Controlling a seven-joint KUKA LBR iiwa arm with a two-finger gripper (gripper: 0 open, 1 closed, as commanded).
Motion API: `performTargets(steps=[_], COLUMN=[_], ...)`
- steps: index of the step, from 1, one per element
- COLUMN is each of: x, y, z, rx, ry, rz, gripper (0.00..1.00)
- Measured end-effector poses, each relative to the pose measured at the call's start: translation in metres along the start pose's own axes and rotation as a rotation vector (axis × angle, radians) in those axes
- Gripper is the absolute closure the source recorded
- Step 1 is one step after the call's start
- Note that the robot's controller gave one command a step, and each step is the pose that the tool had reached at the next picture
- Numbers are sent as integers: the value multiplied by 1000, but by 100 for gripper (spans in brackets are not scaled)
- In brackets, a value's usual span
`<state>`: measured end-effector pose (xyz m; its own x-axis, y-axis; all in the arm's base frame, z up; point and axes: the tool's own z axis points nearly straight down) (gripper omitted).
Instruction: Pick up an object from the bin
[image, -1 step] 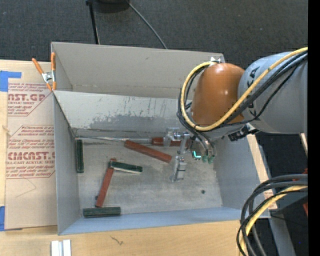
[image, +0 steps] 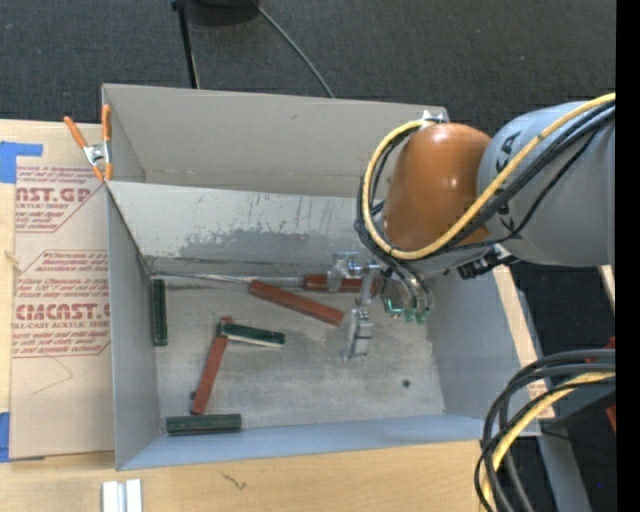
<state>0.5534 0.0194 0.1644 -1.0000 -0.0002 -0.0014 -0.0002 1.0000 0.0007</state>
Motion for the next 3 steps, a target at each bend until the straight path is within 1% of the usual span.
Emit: performTargets(steps=[1, 2, 3], x=[-24, -23, -41], y=[-9, 17, -7], z=[44, 89, 94], rx=[0, 1, 0], ry=[-9, 1, -1], rz=[-56, -41, 29], gripper=[0, 0, 100])
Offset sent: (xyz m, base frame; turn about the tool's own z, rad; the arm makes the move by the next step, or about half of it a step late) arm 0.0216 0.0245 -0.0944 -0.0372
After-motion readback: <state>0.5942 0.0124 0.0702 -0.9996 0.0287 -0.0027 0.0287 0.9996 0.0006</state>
